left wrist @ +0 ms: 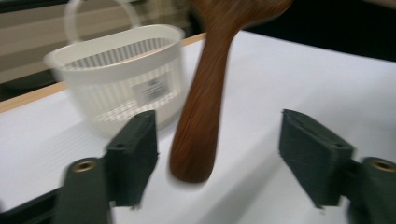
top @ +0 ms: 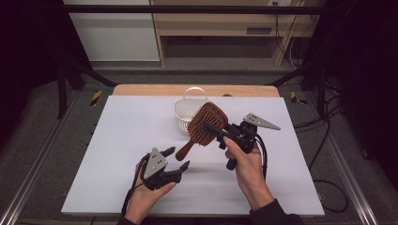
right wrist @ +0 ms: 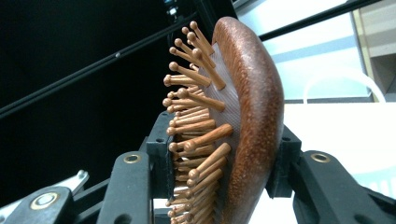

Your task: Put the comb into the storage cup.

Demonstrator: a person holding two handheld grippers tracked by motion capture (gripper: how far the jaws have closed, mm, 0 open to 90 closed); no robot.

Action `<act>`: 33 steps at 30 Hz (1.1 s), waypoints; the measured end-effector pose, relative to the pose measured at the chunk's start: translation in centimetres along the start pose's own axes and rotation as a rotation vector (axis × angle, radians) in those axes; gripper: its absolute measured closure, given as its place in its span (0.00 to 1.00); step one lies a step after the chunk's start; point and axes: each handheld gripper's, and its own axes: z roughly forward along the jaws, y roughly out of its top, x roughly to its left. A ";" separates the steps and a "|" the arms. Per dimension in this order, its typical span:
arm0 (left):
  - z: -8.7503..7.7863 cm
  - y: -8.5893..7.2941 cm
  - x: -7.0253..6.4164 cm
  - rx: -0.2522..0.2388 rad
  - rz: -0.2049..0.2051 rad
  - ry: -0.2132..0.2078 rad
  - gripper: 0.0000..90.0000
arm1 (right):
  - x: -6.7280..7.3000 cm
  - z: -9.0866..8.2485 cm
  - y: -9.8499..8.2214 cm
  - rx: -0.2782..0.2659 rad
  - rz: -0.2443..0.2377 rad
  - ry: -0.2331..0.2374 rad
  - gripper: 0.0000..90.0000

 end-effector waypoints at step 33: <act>-6.1 -5.4 7.1 -0.107 -0.134 0.260 0.04 | 1.4 2.9 9.4 -0.155 -0.017 -0.082 0.60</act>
